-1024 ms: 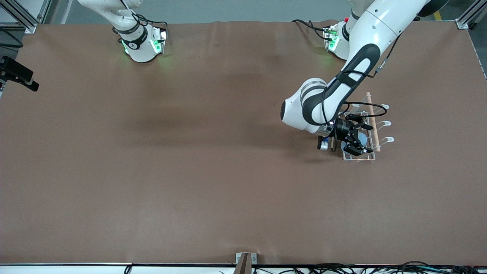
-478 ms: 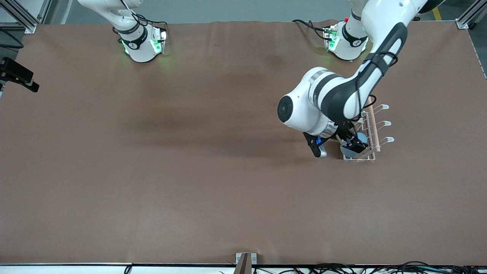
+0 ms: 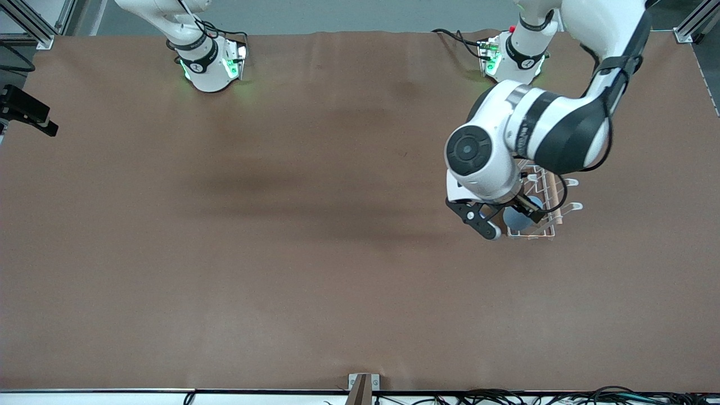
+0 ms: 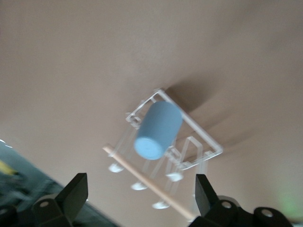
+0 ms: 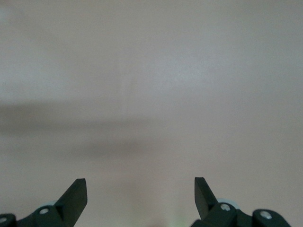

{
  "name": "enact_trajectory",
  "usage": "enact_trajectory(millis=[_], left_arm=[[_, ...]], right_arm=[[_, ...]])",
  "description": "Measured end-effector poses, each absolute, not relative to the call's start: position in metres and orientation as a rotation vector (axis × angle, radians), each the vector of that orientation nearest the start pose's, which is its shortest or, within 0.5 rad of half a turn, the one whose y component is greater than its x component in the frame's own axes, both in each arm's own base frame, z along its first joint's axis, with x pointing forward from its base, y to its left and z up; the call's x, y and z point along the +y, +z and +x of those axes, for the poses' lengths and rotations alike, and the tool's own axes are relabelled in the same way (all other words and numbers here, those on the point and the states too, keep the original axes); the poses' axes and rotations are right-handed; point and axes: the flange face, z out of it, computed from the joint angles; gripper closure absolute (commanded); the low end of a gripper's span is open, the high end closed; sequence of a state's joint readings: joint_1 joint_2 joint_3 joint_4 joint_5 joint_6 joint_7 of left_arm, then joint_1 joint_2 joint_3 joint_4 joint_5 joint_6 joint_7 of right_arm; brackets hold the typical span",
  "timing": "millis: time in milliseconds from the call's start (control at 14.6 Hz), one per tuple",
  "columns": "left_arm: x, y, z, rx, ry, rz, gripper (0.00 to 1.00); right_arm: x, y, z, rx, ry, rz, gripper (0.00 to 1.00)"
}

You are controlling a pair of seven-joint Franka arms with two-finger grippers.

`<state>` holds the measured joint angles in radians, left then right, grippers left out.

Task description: Hang cup on cup holder

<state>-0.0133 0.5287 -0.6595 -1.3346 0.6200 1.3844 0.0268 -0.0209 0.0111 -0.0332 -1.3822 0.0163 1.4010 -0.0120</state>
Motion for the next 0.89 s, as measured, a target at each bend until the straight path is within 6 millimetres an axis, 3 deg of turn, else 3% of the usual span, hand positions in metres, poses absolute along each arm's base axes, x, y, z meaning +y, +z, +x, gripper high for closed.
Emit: enact_trajectory(millis=[205, 478, 683, 888], left_arm=[[-0.260, 0.488, 0.593, 0.654, 0.288, -2.715, 0.00], [-0.248, 0.520, 0.589, 0.518, 0.228, -2.784, 0.00], [-0.214, 0.564, 0.599, 0.423, 0.058, -2.839, 0.00], [-0.180, 0.620, 0.585, 0.289, -0.043, -2.920, 0.00]], right_arm=[[-0.027, 0.691, 0.538, 0.061, -0.012, -3.126, 0.00], [-0.026, 0.691, 0.538, 0.059, -0.012, -3.125, 0.00], [-0.026, 0.691, 0.538, 0.059, -0.012, -3.125, 0.00], [-0.026, 0.690, 0.538, 0.058, -0.011, -3.125, 0.00]])
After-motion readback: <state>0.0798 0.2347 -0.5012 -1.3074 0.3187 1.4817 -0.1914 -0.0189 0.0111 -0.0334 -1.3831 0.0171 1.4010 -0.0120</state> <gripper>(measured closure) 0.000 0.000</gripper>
